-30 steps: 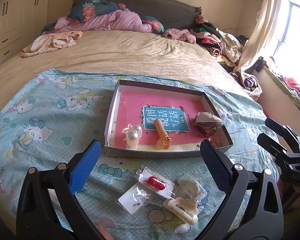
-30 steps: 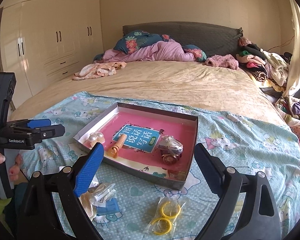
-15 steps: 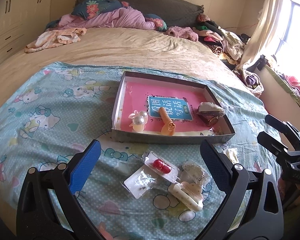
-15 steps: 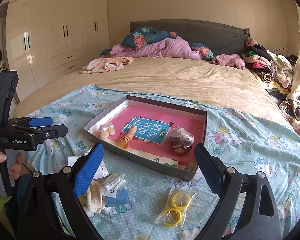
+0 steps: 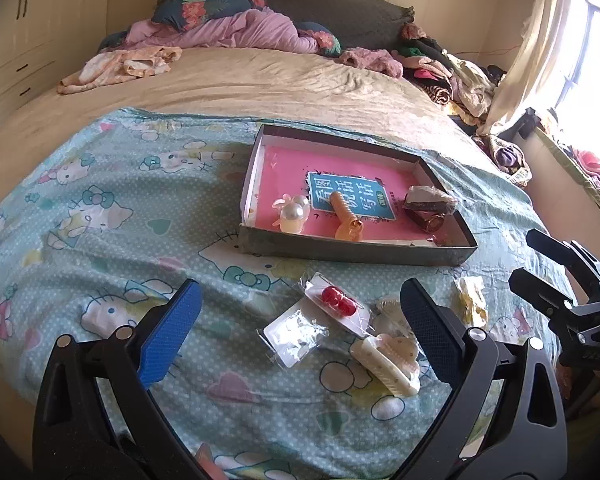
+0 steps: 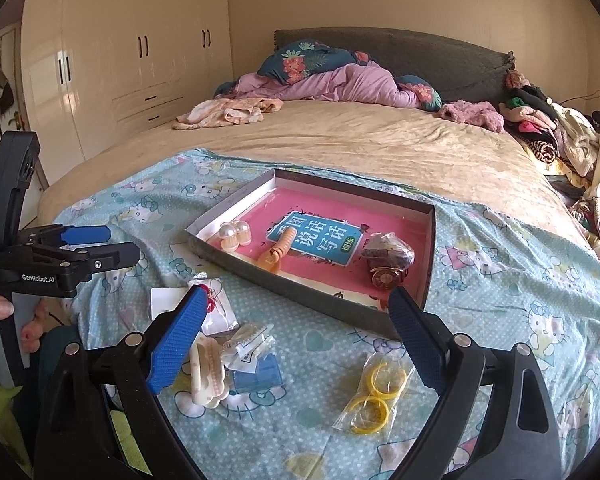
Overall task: Organize jewelry
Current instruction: 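Withdraw both tools from the box back over the bed, then grasp a clear bag with the left tool while the right tool grasps another clear bag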
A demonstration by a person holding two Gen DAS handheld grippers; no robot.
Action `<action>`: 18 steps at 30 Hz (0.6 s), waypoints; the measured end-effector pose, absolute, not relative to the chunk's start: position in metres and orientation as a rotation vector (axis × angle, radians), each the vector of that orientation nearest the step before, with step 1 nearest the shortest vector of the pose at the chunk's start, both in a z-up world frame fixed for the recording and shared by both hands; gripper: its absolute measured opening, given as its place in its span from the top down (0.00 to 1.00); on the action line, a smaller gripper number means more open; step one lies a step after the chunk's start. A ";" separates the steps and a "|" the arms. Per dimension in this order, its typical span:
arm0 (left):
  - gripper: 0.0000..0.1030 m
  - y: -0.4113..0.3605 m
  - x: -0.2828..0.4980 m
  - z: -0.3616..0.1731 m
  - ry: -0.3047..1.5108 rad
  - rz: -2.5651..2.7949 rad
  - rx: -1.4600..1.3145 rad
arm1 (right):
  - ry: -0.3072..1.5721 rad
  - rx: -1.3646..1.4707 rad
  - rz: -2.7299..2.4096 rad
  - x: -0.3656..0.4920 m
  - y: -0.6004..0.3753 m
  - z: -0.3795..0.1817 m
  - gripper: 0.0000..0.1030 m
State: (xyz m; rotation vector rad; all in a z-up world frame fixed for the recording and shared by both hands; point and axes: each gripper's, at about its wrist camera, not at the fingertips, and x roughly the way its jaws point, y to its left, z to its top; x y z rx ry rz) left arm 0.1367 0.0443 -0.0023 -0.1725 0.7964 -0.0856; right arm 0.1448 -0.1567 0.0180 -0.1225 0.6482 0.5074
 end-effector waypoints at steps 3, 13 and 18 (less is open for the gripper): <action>0.10 0.045 0.134 -0.005 0.804 -0.082 -0.173 | 0.661 -0.127 0.515 0.143 -0.154 0.014 0.12; 0.10 0.050 0.124 -0.020 0.836 -0.066 -0.170 | 0.698 -0.143 0.544 0.138 -0.143 0.001 0.12; 0.10 0.052 0.120 -0.030 0.859 -0.059 -0.166 | 0.713 -0.149 0.556 0.136 -0.139 -0.004 0.12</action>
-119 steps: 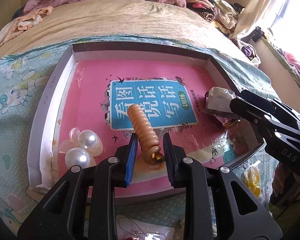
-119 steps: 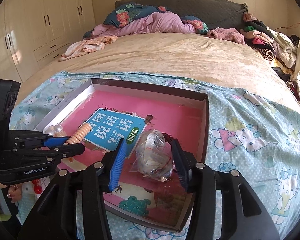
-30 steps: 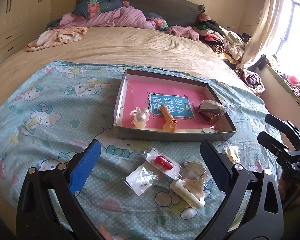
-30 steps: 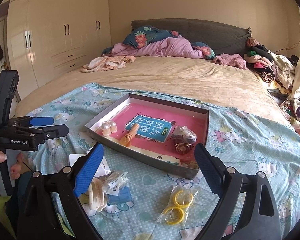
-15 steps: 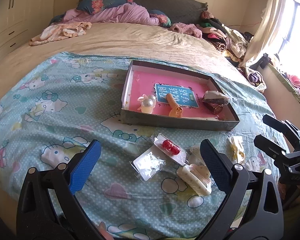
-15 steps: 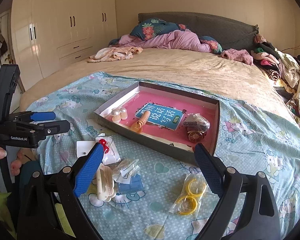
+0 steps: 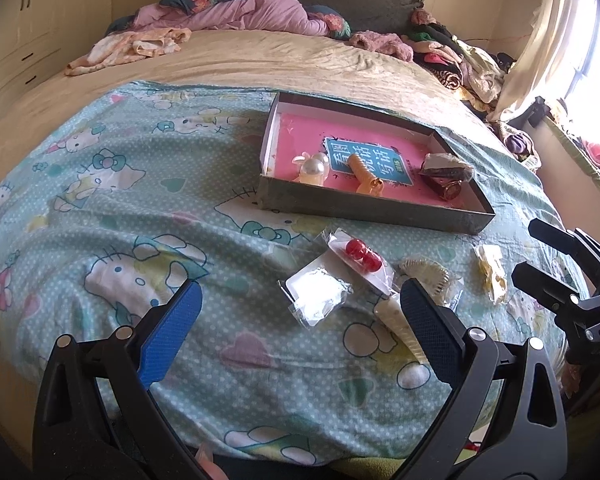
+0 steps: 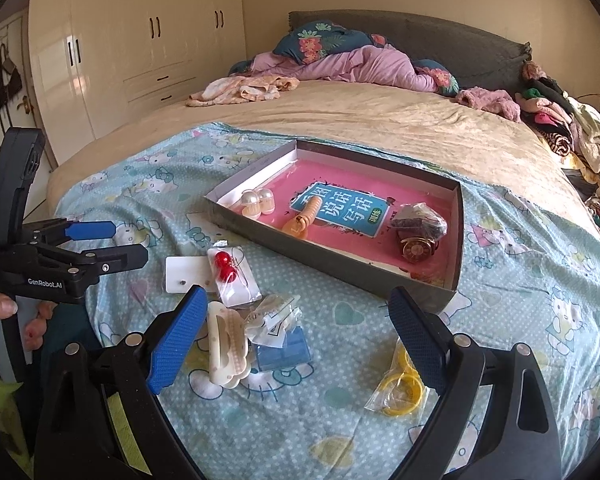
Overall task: Organize jewelry
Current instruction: 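Grasp a clear bag with the left tool while the right tool grasps another clear bag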
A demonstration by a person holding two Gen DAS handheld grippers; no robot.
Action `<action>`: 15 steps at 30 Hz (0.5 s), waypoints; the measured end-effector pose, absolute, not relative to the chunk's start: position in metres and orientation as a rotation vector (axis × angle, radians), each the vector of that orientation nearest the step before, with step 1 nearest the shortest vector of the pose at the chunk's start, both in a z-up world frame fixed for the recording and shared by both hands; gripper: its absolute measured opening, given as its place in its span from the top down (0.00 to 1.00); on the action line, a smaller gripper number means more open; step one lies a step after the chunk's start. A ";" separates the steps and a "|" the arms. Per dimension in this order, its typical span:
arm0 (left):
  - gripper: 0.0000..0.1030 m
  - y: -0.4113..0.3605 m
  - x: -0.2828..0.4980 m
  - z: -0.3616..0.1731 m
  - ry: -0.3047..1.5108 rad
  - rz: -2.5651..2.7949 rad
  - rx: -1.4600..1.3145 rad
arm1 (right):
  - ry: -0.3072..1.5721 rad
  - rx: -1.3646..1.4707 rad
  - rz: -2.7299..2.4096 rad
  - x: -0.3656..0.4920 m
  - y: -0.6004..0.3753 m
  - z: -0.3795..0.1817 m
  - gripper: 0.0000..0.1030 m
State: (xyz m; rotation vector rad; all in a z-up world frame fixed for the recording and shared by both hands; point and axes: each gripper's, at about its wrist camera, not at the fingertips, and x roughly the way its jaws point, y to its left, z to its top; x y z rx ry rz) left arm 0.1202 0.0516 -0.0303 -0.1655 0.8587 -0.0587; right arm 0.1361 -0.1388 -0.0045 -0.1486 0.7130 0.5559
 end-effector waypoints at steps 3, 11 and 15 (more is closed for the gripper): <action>0.10 0.052 0.118 -0.037 0.876 -0.055 -0.161 | 0.722 -0.151 0.560 0.136 -0.137 -0.008 0.12; 0.10 0.052 0.119 -0.051 0.910 -0.052 -0.150 | 0.751 -0.154 0.573 0.138 -0.132 -0.018 0.12; 0.10 0.053 0.121 -0.058 0.927 -0.049 -0.155 | 0.769 -0.160 0.581 0.139 -0.129 -0.024 0.17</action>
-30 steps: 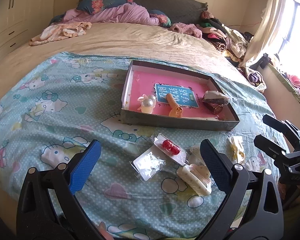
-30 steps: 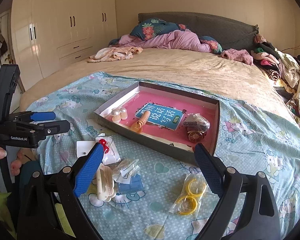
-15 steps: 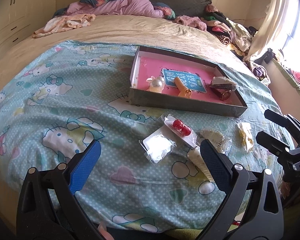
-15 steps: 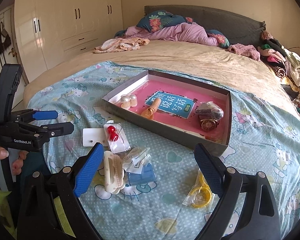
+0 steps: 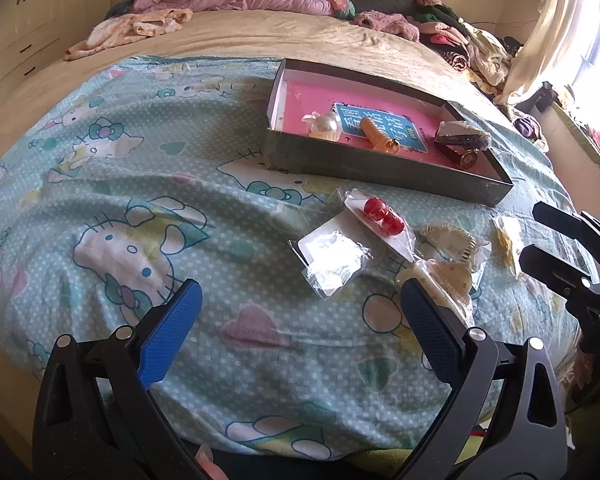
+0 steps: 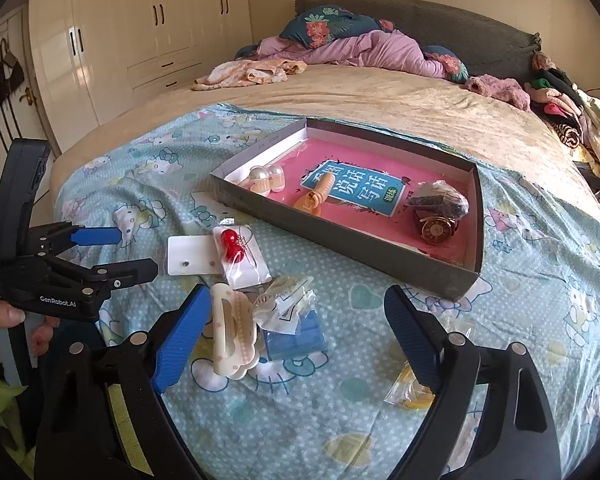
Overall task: Organize jewelry
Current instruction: 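Grasp a clear bag with the left tool while the right tool grasps another clear bag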
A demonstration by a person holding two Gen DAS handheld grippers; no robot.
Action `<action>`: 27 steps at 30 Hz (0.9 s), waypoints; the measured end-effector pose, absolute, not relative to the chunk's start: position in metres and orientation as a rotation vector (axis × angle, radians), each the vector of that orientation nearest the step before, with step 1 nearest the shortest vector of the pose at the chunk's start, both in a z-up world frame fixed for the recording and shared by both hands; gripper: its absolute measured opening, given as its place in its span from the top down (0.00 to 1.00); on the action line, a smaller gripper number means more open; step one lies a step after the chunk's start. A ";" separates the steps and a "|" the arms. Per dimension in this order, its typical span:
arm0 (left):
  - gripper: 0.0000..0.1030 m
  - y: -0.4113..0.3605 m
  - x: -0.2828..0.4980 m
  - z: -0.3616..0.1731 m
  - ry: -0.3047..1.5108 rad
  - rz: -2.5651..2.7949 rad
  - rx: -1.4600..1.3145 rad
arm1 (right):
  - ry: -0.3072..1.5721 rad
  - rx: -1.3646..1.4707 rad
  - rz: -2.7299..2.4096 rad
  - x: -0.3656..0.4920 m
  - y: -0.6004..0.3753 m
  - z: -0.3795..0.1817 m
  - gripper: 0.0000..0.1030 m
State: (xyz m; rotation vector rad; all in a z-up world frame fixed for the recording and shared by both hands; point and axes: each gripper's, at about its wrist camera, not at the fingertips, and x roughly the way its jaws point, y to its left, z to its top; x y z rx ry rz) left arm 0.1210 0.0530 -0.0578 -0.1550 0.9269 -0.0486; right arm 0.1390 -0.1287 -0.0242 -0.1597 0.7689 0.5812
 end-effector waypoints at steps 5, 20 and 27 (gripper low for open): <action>0.10 0.055 0.124 -0.066 0.941 -0.050 -0.164 | 0.801 -0.156 0.596 0.144 -0.125 -0.034 0.23; 0.10 0.051 0.135 -0.074 0.959 -0.081 -0.164 | 0.906 -0.154 0.638 0.167 -0.107 -0.065 0.56; 0.10 0.050 0.146 -0.076 0.964 -0.091 -0.169 | 0.913 -0.160 0.646 0.176 -0.102 -0.071 0.64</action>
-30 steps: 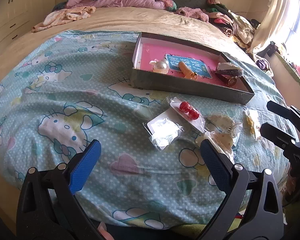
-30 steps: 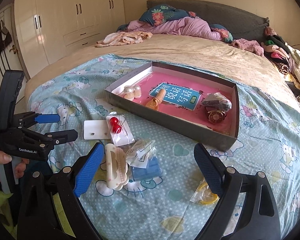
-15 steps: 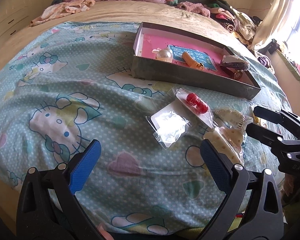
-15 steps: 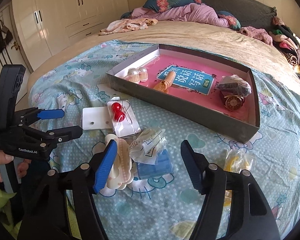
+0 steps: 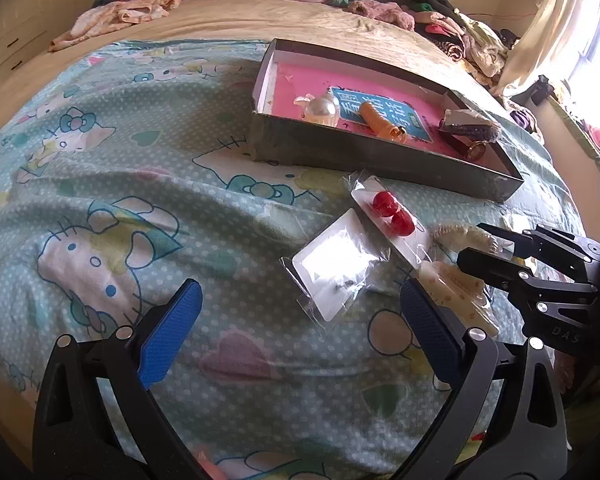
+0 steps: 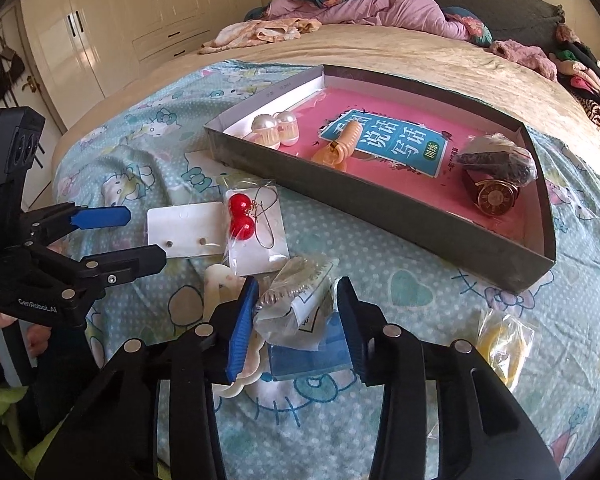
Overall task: Organize jewelry
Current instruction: 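Grasp a clear bag with the left tool while the right tool grasps another clear bag, then carry both held clear bags over the pink-lined box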
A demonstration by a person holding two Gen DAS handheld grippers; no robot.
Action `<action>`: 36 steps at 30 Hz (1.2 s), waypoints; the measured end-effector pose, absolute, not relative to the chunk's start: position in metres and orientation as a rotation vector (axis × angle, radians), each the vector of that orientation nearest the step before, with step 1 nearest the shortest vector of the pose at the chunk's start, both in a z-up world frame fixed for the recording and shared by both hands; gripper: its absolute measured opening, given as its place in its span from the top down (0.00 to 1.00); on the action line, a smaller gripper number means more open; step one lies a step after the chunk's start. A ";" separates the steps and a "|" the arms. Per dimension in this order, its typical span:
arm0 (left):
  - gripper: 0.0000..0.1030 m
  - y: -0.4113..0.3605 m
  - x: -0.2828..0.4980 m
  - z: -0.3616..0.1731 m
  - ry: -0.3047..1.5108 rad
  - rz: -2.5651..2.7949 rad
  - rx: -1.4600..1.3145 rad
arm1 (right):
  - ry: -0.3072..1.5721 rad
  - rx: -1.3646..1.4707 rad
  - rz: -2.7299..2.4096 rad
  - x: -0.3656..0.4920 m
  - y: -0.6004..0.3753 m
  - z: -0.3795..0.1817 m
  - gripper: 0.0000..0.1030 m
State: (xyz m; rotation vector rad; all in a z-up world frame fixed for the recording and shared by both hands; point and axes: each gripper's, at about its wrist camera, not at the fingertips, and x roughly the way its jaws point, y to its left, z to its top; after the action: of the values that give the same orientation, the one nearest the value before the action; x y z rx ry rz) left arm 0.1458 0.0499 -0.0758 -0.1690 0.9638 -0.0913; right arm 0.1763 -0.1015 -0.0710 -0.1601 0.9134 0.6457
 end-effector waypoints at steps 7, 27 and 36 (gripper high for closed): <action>0.17 0.045 0.158 -0.083 0.985 -0.110 -0.166 | 0.926 -0.128 0.654 0.186 -0.104 -0.077 0.66; 0.84 0.029 0.159 -0.075 0.962 -0.169 -0.150 | 0.865 -0.026 0.648 0.177 -0.131 -0.054 0.70; 0.91 0.031 0.143 -0.048 0.896 -0.202 -0.170 | 0.838 -0.037 0.655 0.169 -0.130 -0.042 0.70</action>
State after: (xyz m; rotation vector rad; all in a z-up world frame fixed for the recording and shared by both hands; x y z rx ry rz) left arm 0.1432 0.0306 -0.0477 -0.1698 0.8960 -0.2020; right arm 0.1688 -0.1297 -0.0422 -0.0373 0.8379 0.6545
